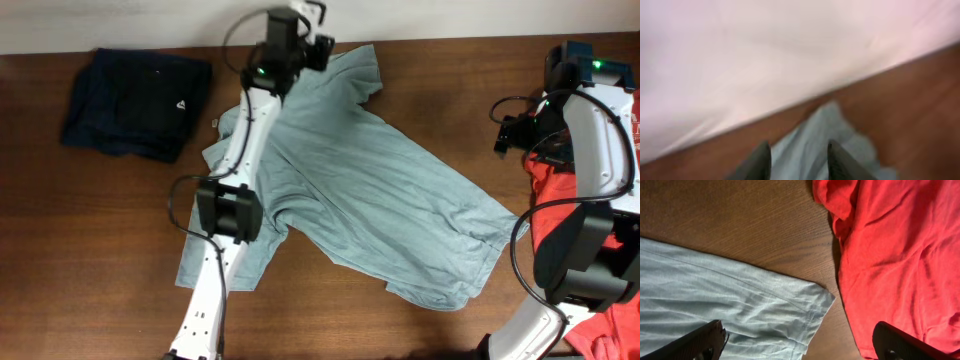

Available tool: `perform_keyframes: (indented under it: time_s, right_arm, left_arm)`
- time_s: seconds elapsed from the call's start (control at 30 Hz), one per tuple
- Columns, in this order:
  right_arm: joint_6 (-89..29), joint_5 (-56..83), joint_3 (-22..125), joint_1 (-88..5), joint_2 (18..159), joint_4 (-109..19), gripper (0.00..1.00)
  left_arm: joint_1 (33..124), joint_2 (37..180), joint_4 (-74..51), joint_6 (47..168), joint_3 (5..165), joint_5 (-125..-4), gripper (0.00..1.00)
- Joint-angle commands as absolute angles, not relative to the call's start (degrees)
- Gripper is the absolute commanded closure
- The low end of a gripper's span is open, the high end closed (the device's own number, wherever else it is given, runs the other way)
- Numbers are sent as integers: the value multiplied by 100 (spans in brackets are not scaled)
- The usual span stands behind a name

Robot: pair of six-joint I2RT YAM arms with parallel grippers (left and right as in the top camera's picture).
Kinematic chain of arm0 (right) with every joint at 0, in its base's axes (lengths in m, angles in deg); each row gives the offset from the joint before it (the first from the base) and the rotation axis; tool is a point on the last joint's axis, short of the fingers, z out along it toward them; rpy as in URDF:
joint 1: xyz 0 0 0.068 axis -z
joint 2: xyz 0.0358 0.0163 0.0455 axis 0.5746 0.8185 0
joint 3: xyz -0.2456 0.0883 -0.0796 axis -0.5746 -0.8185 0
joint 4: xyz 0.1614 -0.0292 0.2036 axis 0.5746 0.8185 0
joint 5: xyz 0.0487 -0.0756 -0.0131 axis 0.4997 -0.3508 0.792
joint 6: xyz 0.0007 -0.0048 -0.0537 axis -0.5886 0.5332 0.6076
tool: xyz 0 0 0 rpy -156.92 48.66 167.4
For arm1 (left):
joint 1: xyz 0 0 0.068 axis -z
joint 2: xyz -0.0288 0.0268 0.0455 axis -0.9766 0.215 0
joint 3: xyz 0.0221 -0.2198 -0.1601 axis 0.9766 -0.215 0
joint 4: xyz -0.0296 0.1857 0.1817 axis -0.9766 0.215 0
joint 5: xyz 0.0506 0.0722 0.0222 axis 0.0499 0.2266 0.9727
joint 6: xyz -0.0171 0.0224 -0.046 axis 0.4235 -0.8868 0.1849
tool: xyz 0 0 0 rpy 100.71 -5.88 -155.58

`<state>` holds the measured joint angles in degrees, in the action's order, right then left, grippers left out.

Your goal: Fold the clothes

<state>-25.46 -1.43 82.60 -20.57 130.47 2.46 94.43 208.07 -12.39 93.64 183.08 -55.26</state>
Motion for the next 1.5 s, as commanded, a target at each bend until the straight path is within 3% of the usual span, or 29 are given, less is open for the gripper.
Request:
perform_keyframes:
  time_s: [0.0,0.1,0.3,0.5,0.53,0.7,0.87,0.93,0.97,1.0,1.1,1.17,1.3,1.47]
  right_arm:
    - [-2616,-194,8352,-2041,12828,244,1]
    - [-2616,-194,8352,-2041,12828,244,1]
    - [-2616,-194,8352,-2041,12828,242,1]
    - [-2618,-134,8352,-2041,12828,159,1]
    - [-2618,-80,8352,-2041,12828,49,1]
    - [-2616,333,8352,-2044,12828,-602,1]
    - [-2524,980,8352,-2054,12828,-322,1]
    - [-1989,1341,8352,-2087,12828,-211,1]
    - [-1516,1662,8352,-2122,12828,-134,8]
    - [-1084,1900,8352,-2170,12828,6,22]
    - [-913,1701,8352,-2317,12828,445,79]
    - [-926,1594,8334,-2404,12854,683,96]
    - [-1261,1413,7945,-2544,12859,775,96]
    - [-1521,1374,6964,-2673,12859,-71,96]
  left_arm:
    - [9454,19845,-900,9434,18496,-5688,63]
    - [9403,19316,-100,9417,18496,-5522,55]
    - [9244,18219,1808,9419,18496,-4071,29]
    - [9176,17120,3495,9421,18494,-2906,13]
    - [9176,16980,3690,9421,18494,-2799,5]
    - [9176,16656,4319,9419,18491,-2554,1]
    - [9178,16658,4813,9419,18463,-2556,1]
    - [9178,16658,5014,9419,18463,-2554,1]
    - [9178,16658,5095,9419,18463,-2554,1]
    - [9178,16658,5076,9419,18463,-2556,1]
    - [9178,16658,5095,9419,18463,-2556,1]
    - [9178,16658,5095,9419,18463,-2556,1]
    - [9178,16658,5093,9419,18463,-2556,1]
    - [9178,16658,5095,9419,18463,-2554,1]
